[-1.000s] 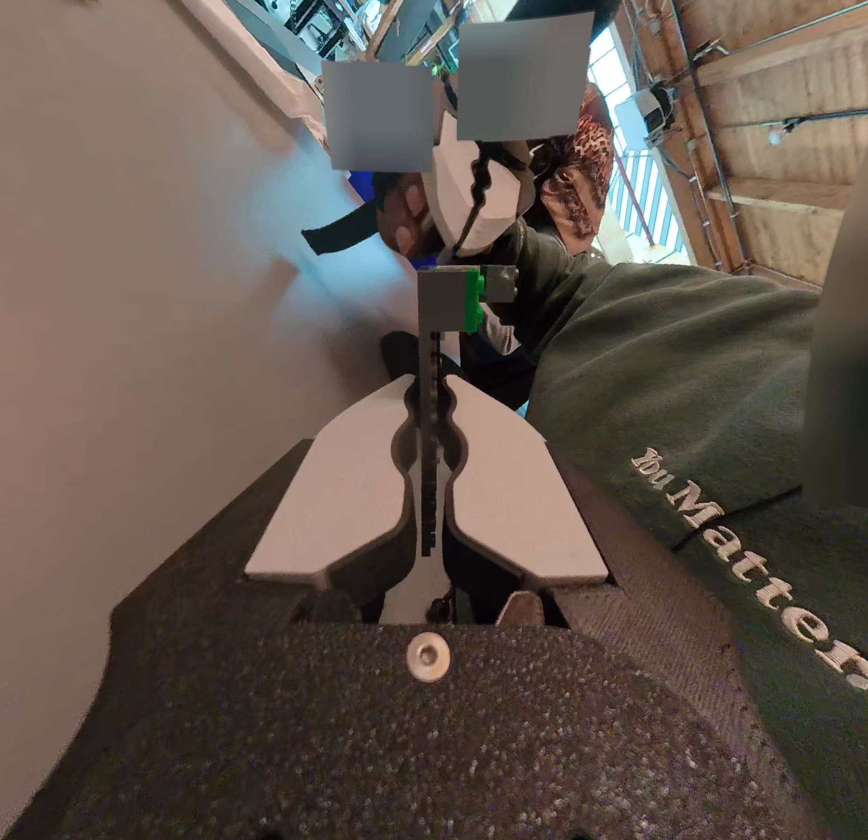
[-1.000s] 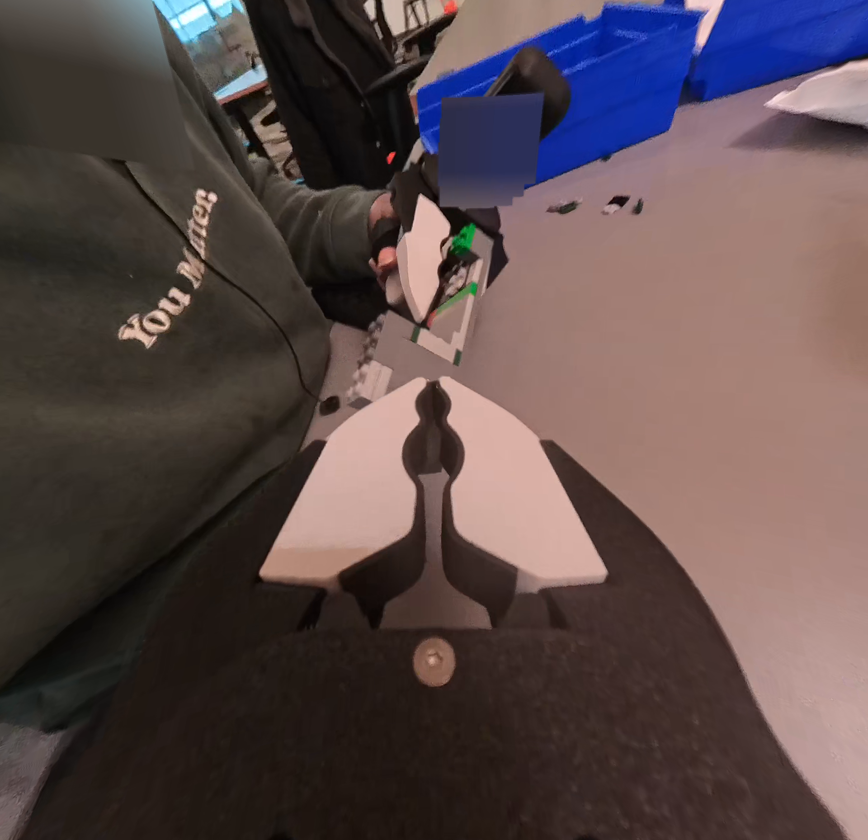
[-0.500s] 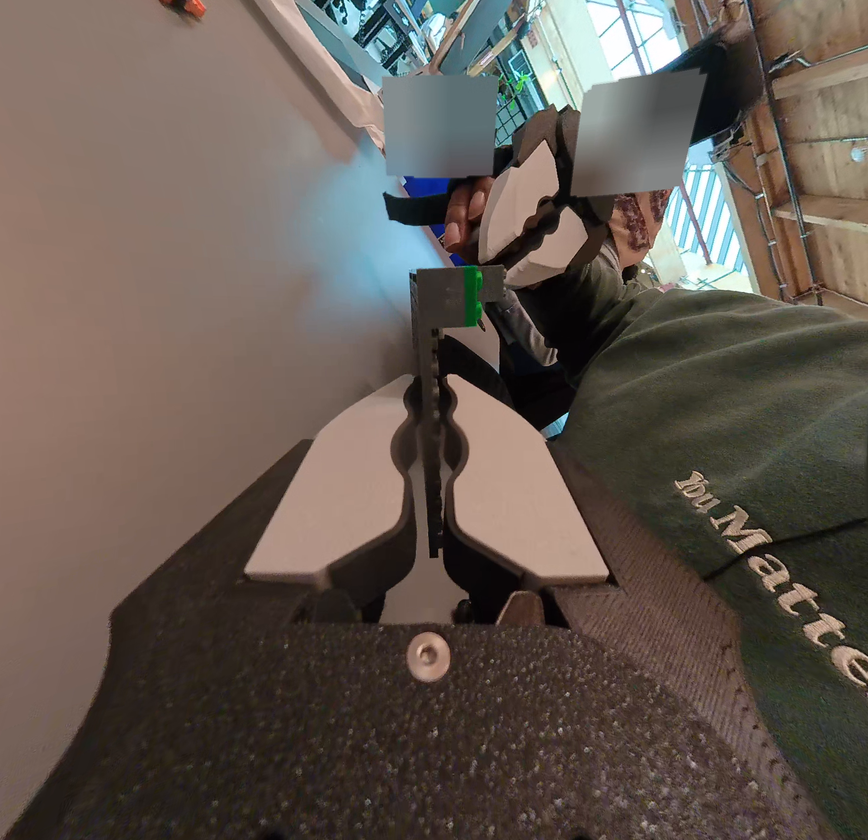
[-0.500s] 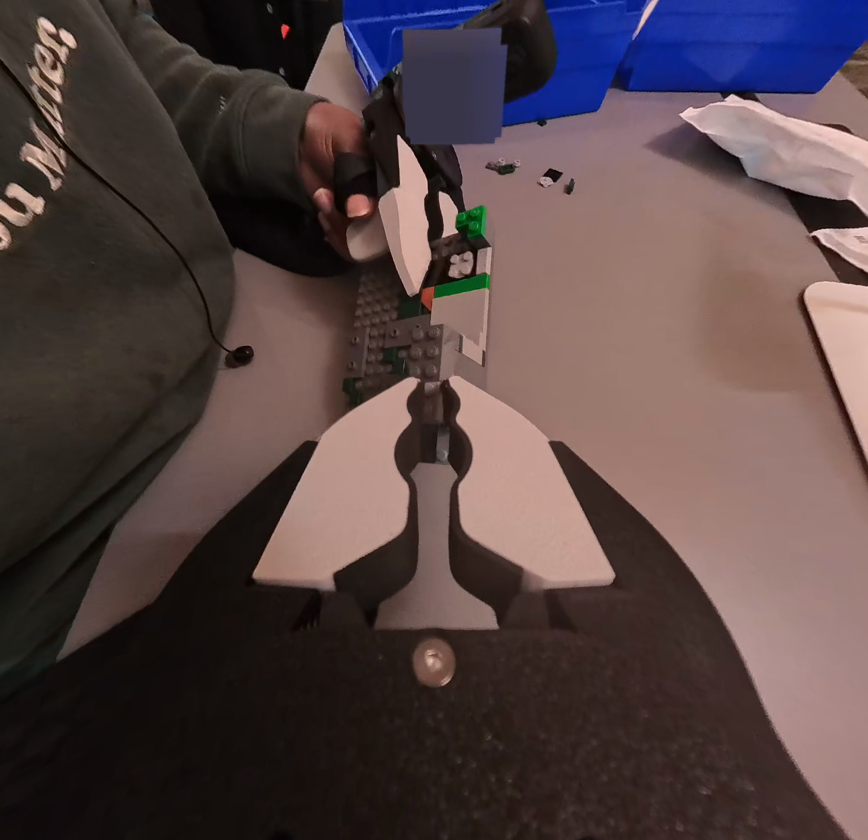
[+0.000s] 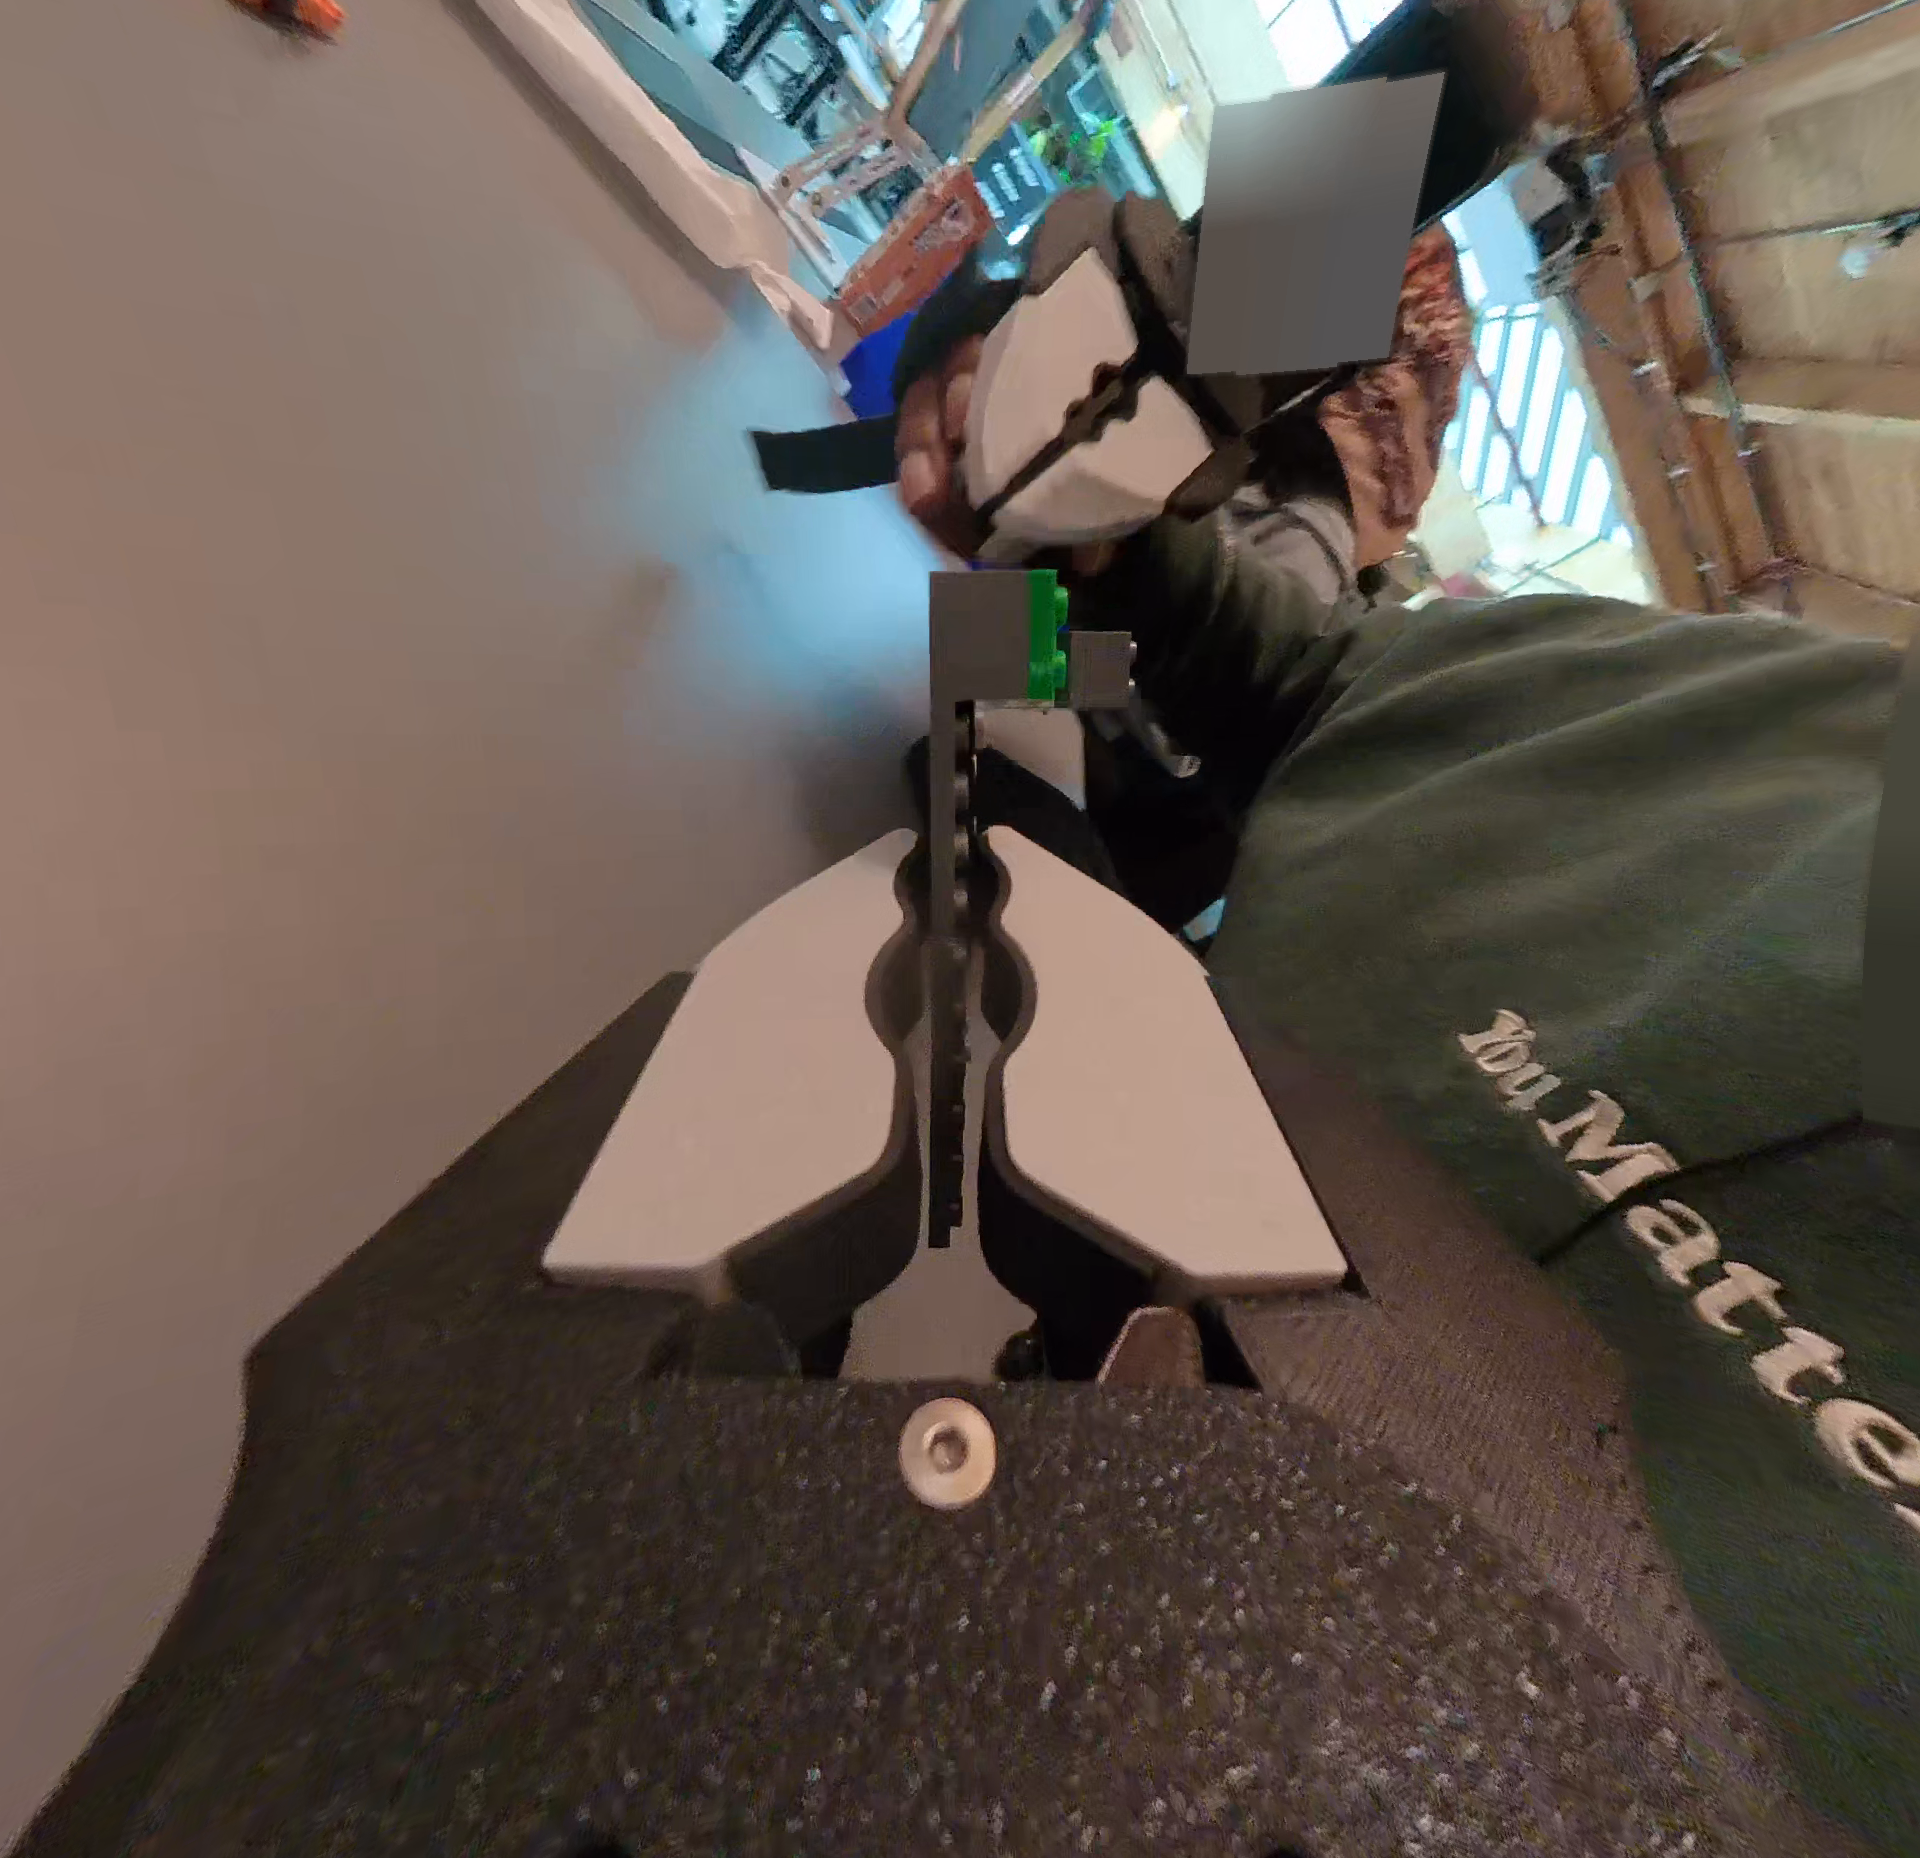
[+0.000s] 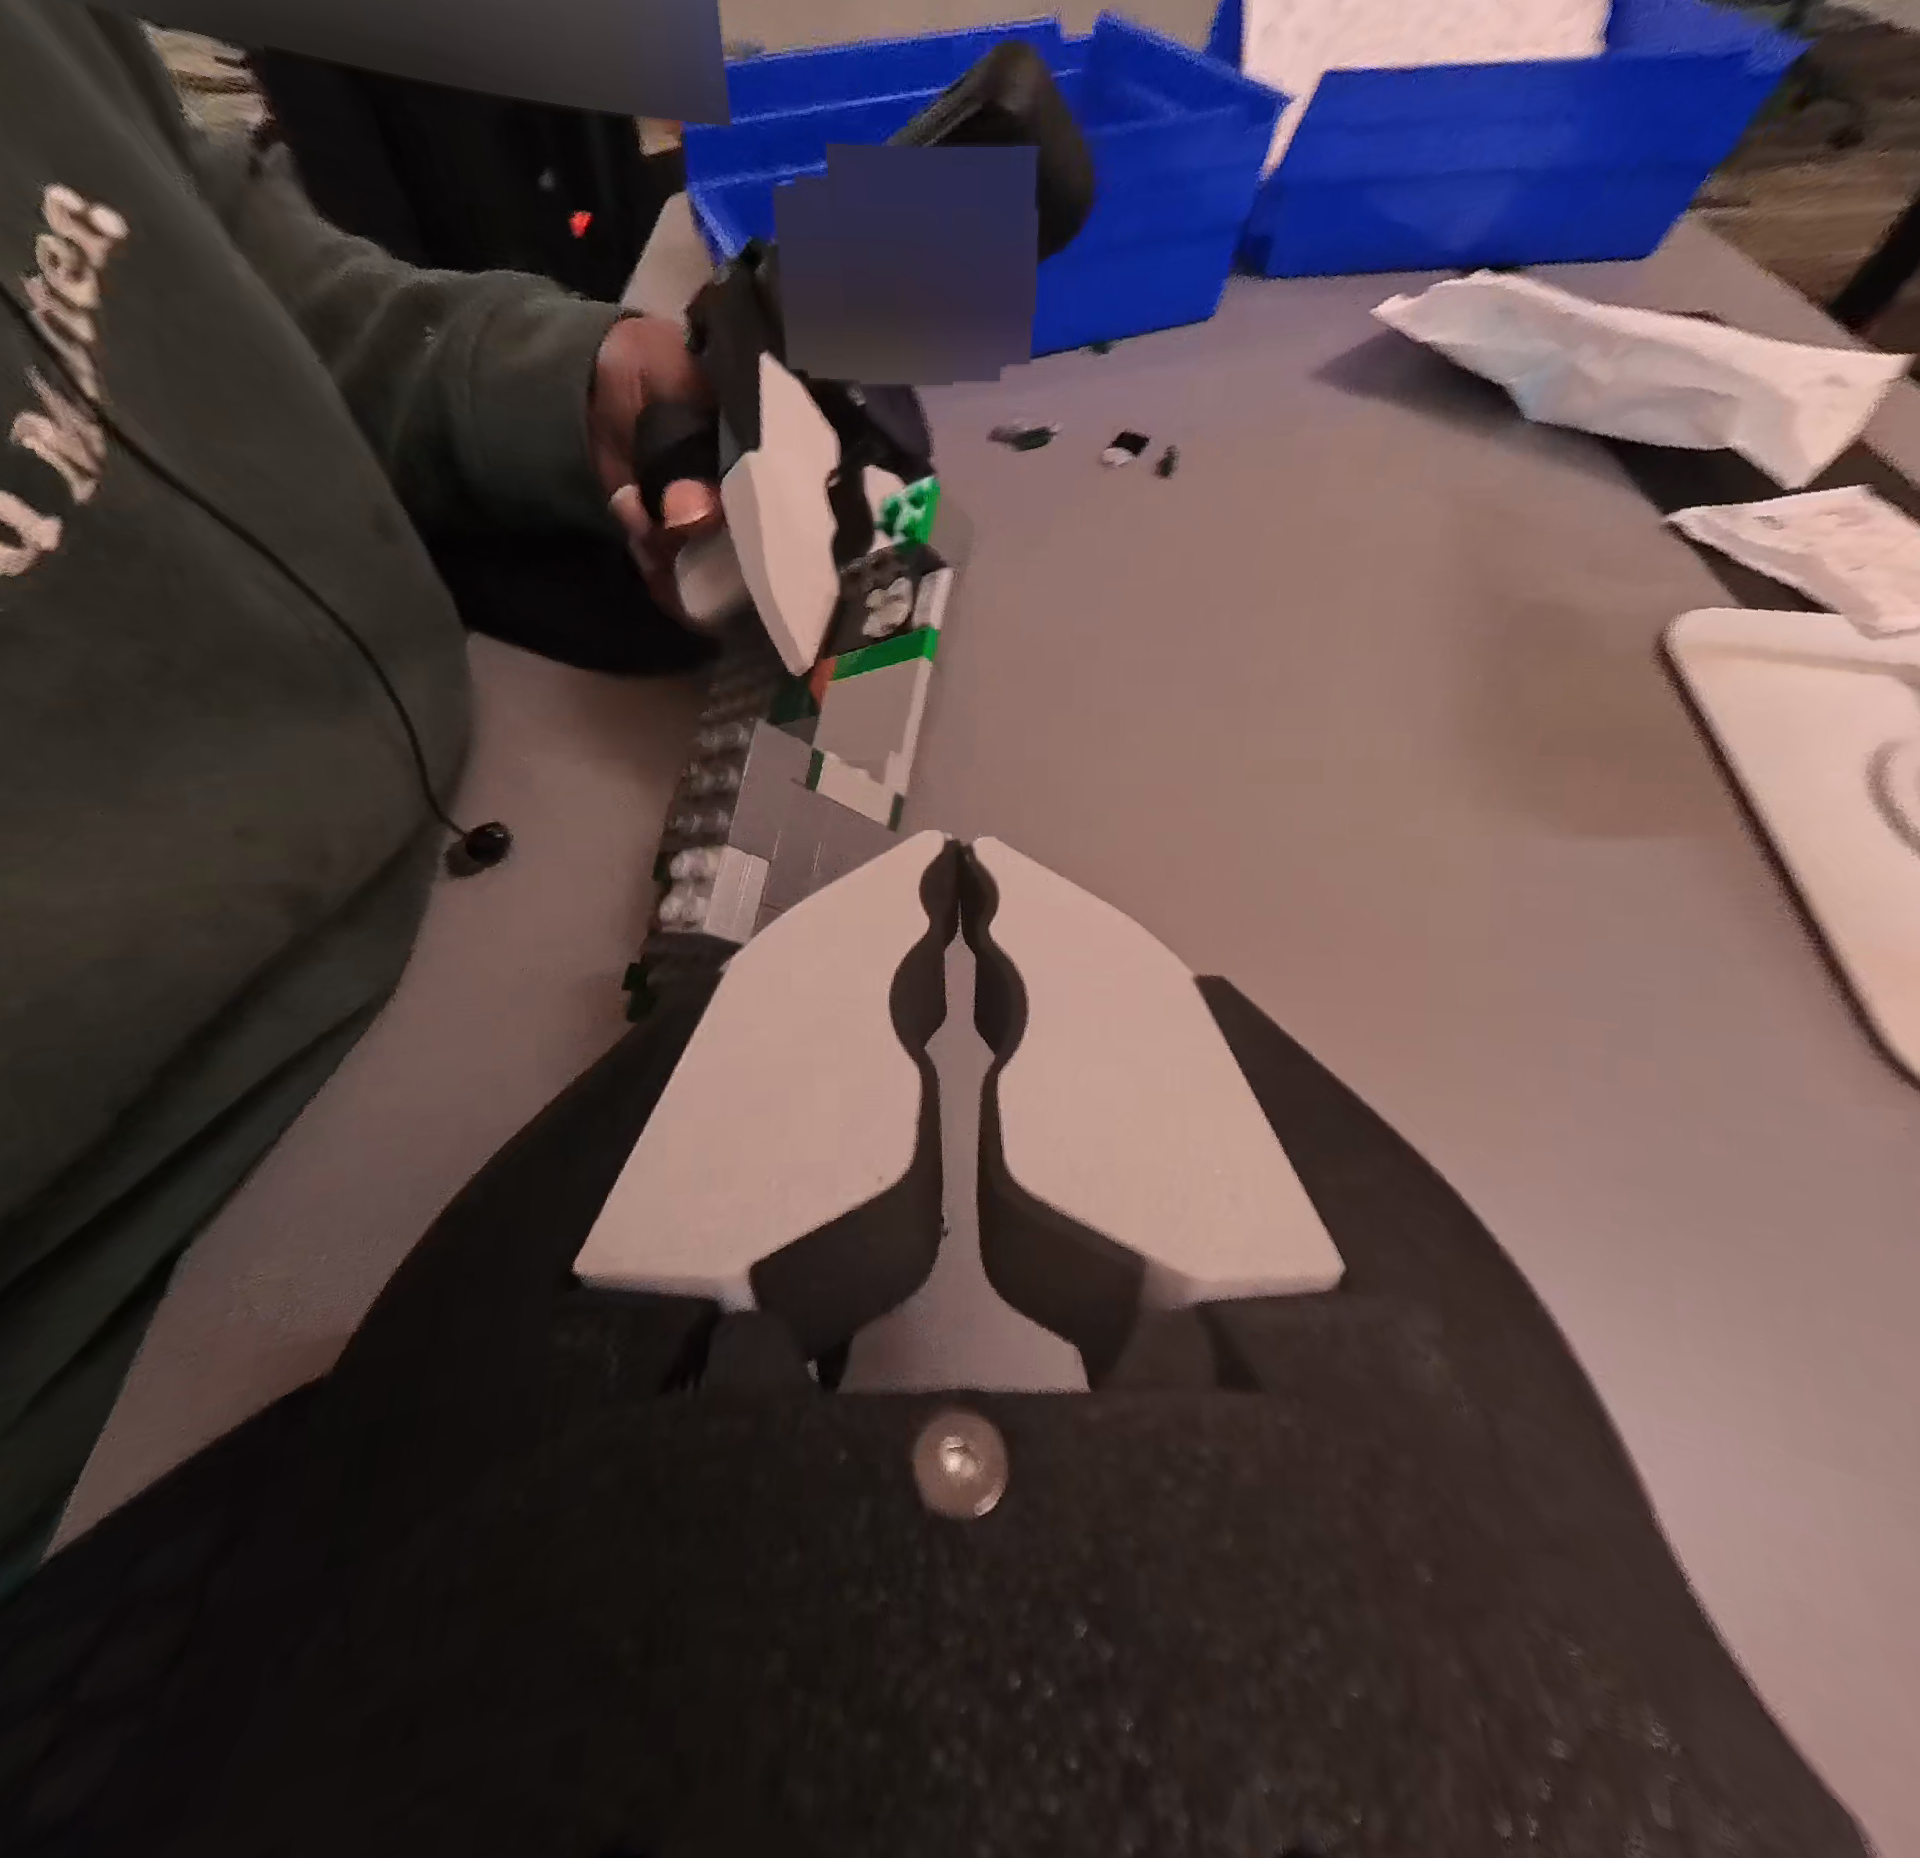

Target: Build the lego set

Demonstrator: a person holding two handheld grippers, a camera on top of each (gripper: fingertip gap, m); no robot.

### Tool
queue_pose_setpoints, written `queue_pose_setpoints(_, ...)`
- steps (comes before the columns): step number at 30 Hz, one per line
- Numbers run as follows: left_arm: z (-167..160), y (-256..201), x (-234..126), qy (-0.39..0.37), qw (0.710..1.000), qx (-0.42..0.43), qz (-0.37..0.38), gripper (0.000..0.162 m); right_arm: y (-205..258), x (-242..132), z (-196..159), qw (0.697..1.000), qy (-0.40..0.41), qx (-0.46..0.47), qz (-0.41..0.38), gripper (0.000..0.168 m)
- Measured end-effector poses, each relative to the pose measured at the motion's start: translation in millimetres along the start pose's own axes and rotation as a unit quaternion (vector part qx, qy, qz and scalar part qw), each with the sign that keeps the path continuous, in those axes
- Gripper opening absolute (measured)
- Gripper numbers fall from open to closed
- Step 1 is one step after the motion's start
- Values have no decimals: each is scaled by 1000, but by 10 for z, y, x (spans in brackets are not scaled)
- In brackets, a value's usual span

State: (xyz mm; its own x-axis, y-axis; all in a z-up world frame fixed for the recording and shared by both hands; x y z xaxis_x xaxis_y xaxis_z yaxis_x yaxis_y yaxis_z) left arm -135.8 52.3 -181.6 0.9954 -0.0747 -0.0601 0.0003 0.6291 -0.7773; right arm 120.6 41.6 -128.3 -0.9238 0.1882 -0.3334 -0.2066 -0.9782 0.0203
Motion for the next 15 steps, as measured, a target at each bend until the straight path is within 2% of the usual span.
queue_pose_setpoints(3,10,43,-39,-7,1000,-5,21,6,12,-73,52,1000,7,-11,-17,1)
queue_pose_setpoints(4,11,56,-45,-9,1000,-3,29,6,44,-60,55,1000,16,-14,-15,9)
queue_pose_setpoints(6,15,72,-51,-17,999,-1,39,6,127,-21,50,999,22,-24,-11,13)
queue_pose_setpoints(15,38,33,-51,-28,998,20,44,6,235,71,1,998,36,-39,-22,10)
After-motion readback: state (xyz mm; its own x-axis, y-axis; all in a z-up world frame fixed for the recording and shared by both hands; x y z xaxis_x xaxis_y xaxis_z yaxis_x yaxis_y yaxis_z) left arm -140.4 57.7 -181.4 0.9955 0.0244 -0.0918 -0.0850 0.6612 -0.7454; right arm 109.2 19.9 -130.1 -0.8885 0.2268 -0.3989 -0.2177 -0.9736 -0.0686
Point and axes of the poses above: each gripper's, where its closed fingertips meet, x out along the fingers, z out of its top, y = z × x across the jaws, the point moved 10 cm from there along -x, back along the fingers, and after that the axes turned 4 degrees about -y, right-handed, at the moved point
